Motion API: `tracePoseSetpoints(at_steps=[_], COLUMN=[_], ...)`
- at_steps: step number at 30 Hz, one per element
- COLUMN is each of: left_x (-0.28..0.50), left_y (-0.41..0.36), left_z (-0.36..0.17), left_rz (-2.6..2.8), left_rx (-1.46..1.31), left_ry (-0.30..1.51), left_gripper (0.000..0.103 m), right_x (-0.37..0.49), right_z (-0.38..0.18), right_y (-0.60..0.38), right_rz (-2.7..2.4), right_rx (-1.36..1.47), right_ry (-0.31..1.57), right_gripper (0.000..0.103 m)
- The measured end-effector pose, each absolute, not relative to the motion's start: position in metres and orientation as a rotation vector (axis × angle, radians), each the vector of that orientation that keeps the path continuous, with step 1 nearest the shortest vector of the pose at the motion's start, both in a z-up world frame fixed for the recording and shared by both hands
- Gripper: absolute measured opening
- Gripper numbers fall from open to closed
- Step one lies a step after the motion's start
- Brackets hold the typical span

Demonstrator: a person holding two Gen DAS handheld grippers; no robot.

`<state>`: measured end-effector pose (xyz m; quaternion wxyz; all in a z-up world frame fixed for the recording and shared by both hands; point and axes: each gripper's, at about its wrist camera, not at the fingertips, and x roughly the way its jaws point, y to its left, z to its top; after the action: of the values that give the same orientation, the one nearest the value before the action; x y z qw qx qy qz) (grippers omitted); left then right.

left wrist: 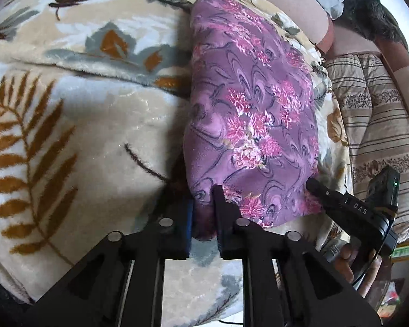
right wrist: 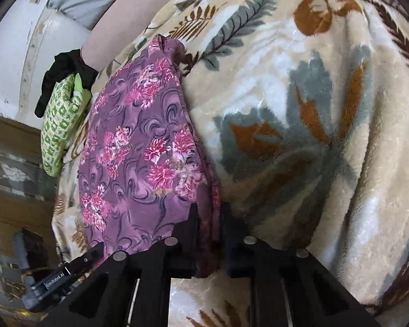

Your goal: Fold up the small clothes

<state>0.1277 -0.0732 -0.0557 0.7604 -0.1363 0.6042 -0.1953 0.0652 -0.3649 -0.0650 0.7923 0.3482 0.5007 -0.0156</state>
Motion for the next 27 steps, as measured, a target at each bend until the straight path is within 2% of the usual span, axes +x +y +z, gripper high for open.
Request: tracePoseSetpoints(at_steps=[5, 9, 13, 17, 19, 24, 26, 27], left_x=[0.119, 0.095, 0.071, 0.064, 0.061, 0.058, 0.061, 0.065], left_y=[-0.049, -0.034, -0.032, -0.031, -0.035, -0.034, -0.03, -0.026], left_z=[-0.01, 0.015, -0.022, -0.047, -0.037, -0.014, -0.002, 0.006], left_rz=[-0.489, -0.517, -0.47, -0.427, -0.428, -0.444, -0.484, -0.5], left_rx=[-0.36, -0.277, -0.185, -0.192, -0.106, -0.029, -0.047, -0.073], left_ry=[1.309, 1.329, 1.39, 1.35, 1.307, 1.251, 1.234, 1.217], left_gripper=[0.009, 0.009, 0.009, 0.012, 0.017, 0.019, 0.023, 0.031], right_x=[0.043, 0.011, -0.002, -0.008, -0.011, -0.023, -0.025, -0.025], right_z=[-0.031, 0.002, -0.028, -0.062, -0.055, -0.024, -0.008, 0.0], right_y=[-0.358, -0.32, -0.294, -0.301, -0.304, -0.305, -0.305, -0.305], right_rz=[-0.025, -0.041, -0.091, -0.077, -0.067, -0.052, -0.004, 0.008], right_rx=[0.745, 0.631, 0.567, 0.703, 0.712, 0.644, 0.65, 0.636], right_ry=[1.06, 1.144, 1.255, 1.262, 1.249, 1.185, 1.124, 1.103], right_gripper=[0.008, 0.008, 0.008, 0.01, 0.016, 0.018, 0.021, 0.032])
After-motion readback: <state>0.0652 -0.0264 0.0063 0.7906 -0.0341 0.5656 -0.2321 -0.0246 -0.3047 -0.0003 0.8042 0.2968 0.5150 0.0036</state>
